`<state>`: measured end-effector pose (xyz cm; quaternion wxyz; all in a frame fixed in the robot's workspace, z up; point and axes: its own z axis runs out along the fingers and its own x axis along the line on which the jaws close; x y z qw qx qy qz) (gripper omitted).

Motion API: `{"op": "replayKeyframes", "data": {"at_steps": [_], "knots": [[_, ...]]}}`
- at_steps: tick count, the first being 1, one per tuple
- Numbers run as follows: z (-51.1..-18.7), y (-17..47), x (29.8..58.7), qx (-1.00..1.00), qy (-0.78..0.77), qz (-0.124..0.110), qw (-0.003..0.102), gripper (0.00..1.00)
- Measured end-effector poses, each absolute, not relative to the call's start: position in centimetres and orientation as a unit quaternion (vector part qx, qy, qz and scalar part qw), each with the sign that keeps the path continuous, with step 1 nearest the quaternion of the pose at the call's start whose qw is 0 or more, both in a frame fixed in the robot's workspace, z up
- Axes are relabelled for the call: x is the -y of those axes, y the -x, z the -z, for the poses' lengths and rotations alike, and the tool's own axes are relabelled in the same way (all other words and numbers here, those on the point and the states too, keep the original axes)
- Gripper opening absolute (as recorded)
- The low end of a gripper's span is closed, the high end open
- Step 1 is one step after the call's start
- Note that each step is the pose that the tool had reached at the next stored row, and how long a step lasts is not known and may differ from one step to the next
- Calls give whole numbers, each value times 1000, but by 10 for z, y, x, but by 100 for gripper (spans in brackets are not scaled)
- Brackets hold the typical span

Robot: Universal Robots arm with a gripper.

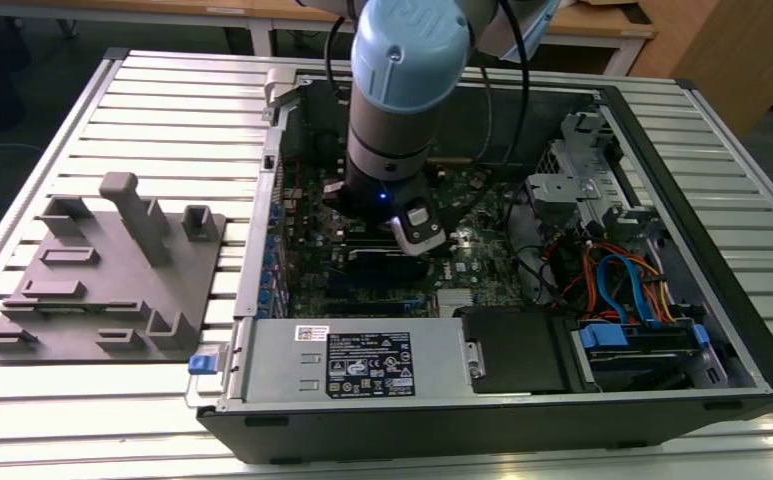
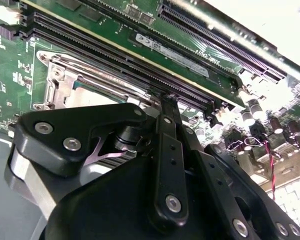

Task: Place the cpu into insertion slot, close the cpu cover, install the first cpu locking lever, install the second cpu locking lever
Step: 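Install the second cpu locking lever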

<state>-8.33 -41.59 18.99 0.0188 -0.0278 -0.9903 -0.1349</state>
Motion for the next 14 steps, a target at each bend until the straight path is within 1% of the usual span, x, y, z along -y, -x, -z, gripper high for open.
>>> {"op": "replayKeyframes", "data": {"at_steps": [14], "knots": [[-192, 88, 410, 990, 28, 136, 19, 10]]}}
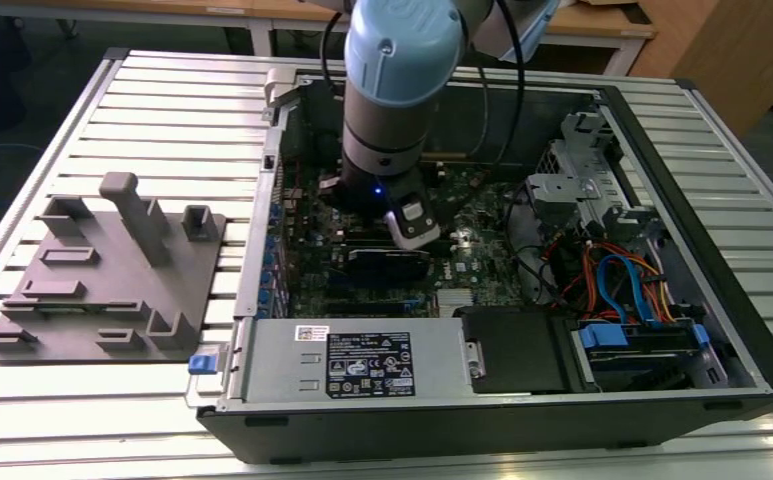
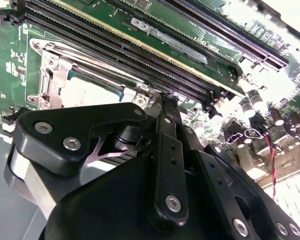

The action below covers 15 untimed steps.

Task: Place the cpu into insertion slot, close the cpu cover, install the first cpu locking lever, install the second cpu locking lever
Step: 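Install the second cpu locking lever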

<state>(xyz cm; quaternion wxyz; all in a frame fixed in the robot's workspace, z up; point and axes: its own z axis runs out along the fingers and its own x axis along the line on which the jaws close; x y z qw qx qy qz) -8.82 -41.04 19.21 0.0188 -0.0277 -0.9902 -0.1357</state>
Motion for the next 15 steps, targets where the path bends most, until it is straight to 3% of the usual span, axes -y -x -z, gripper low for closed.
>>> {"op": "replayKeyframes", "data": {"at_steps": [15], "knots": [[-211, 89, 410, 990, 28, 136, 19, 10]]}}
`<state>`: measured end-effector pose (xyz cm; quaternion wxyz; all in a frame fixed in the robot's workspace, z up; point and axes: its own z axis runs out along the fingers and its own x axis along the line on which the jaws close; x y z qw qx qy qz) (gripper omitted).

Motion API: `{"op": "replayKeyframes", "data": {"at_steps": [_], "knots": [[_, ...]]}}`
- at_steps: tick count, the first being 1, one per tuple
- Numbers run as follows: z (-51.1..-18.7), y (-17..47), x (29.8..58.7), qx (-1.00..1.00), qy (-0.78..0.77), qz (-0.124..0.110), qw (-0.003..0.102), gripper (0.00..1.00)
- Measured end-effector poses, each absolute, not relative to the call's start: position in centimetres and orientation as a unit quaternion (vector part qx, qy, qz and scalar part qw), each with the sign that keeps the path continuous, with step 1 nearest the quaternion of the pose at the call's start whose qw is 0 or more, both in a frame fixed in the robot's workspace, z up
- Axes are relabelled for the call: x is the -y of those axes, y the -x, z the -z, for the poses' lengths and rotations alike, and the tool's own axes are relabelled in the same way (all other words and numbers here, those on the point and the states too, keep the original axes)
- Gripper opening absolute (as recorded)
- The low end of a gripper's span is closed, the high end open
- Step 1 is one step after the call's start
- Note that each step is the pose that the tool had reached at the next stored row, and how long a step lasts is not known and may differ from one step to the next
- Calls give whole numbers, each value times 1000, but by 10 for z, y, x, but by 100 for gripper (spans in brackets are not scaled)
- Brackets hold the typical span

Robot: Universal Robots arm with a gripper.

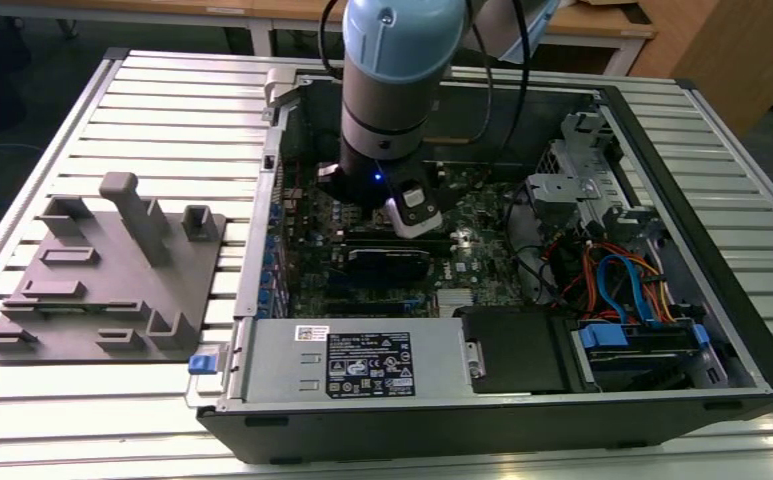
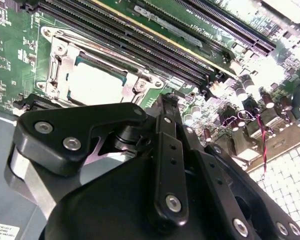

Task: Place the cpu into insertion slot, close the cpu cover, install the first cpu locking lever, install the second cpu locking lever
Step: 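Install the second cpu locking lever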

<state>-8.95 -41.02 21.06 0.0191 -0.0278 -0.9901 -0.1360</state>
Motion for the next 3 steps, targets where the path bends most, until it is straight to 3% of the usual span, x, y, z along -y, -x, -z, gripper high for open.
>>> {"op": "replayKeyframes", "data": {"at_steps": [3], "knots": [[-211, 89, 410, 990, 28, 136, 19, 10]]}}
